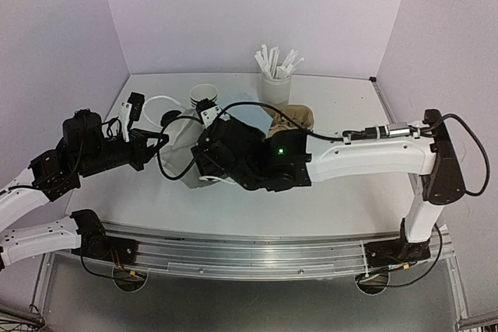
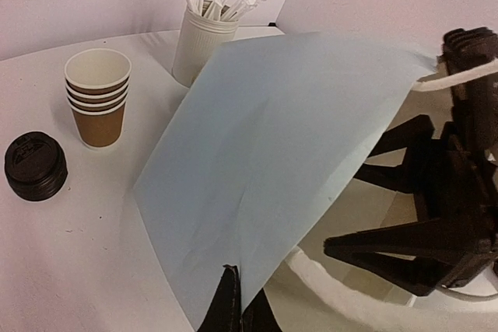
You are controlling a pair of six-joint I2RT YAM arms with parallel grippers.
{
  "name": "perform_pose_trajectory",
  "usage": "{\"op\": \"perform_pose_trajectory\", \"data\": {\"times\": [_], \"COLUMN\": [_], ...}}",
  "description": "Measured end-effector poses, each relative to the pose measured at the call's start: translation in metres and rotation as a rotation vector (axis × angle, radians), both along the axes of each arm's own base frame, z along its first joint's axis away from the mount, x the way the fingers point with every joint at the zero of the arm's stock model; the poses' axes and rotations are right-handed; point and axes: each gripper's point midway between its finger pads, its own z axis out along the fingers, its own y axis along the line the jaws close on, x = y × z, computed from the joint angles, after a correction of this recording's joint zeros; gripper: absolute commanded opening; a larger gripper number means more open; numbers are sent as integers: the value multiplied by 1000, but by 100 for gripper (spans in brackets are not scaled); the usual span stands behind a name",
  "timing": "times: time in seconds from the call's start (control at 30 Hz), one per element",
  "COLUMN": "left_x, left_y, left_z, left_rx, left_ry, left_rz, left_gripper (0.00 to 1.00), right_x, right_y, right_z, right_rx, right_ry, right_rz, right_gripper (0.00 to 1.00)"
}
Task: Pack the takeout coffee
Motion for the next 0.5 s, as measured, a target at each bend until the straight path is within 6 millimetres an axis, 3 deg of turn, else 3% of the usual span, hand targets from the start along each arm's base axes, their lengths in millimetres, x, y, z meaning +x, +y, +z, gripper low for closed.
{"op": "perform_pose_trajectory", "data": {"times": [0.23, 0.5], "left_x": [0, 1], "left_y": [0, 0], "left_z": [0, 0], "left_rx": [-2, -4], "left_ry": [3, 5], "left_rz": [1, 5], "left_gripper": [0, 0], "right_x": [38, 47], "right_y": [-2, 8], "right_z": [-24, -25], "right_rx": [3, 63], "right_ry": [46, 106], "right_rz": [-75, -53], "right_gripper": [72, 73]}}
